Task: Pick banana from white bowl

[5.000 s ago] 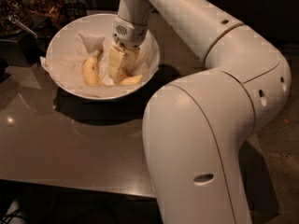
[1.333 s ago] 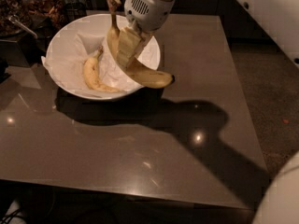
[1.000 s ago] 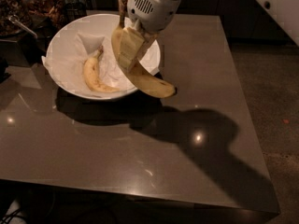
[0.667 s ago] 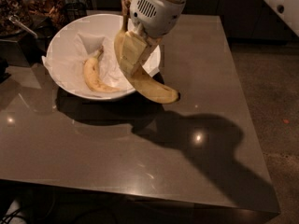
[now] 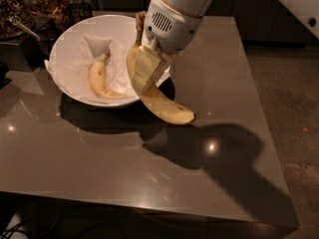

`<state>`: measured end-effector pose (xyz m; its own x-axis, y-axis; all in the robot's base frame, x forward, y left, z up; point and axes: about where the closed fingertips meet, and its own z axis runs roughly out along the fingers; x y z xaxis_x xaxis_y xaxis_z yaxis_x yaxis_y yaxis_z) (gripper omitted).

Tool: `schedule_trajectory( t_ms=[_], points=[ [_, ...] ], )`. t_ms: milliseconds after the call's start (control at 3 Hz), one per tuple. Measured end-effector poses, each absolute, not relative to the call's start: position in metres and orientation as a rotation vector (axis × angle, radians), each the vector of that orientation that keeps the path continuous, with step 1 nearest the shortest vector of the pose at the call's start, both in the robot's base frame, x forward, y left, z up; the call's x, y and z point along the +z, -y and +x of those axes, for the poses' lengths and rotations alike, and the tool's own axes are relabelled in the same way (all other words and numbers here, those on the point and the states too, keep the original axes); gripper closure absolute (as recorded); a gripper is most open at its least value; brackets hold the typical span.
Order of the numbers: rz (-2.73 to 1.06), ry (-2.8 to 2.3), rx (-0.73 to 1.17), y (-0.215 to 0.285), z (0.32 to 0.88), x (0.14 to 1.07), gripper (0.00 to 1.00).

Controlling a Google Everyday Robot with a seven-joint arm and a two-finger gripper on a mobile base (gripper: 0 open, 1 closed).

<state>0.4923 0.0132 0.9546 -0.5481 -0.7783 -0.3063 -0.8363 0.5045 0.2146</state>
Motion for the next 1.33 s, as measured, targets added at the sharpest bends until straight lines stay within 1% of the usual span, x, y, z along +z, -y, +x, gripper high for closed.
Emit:
schedule_trajectory(
  t_ms=[667, 1000, 1333],
  points=[
    [-1.387, -2.629, 0.533, -0.008, 0.475, 0.942, 1.0],
    [-1.399, -2.674, 0.548, 0.002, 0.457, 0.935, 1.0],
    [-1.399, -2.674, 0.548, 0.002, 0.457, 0.935, 1.0]
  ],
)
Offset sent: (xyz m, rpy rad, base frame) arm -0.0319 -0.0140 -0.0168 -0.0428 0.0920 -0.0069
